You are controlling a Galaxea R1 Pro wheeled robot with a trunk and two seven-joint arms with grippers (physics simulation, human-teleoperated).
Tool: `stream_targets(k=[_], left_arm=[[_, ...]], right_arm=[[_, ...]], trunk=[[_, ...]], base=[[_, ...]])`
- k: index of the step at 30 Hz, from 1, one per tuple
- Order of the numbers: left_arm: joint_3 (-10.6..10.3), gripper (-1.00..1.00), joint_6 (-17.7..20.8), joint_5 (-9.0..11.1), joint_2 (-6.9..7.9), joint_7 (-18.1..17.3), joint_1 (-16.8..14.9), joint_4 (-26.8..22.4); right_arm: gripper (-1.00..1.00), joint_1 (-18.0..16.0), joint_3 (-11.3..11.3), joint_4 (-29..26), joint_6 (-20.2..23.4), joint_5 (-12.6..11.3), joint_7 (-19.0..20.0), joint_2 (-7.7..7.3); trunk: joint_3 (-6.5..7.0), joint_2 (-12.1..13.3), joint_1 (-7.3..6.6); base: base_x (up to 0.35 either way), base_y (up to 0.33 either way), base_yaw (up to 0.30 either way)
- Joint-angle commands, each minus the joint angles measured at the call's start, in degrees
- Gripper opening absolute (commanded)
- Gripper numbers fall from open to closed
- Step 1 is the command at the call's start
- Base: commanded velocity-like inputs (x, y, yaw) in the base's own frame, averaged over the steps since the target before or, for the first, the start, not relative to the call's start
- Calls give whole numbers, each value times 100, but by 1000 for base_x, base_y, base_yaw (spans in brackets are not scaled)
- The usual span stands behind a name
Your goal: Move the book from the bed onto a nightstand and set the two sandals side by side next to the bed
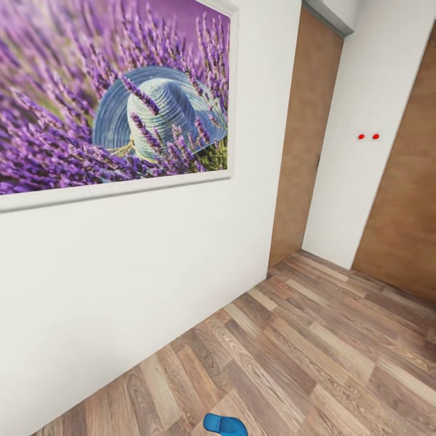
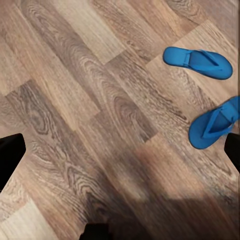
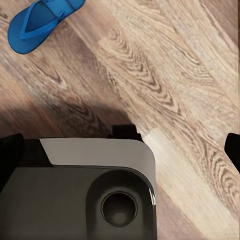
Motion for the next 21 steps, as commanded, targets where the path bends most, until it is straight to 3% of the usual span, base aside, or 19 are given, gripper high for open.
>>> stream_targets(k=[1, 21], left_arm=[[0, 100, -16, 2, 0, -1, -1, 0], [0, 100, -16, 2, 0, -1, 0, 0]], right_arm=[[100, -1, -18, -1, -15, -2, -1, 2], [100, -1, -18, 0, -15, -2, -1, 2]], trunk=[[-5, -3, 0], [-5, -3, 0]], base=[[0, 0, -214], [0, 0, -214]])
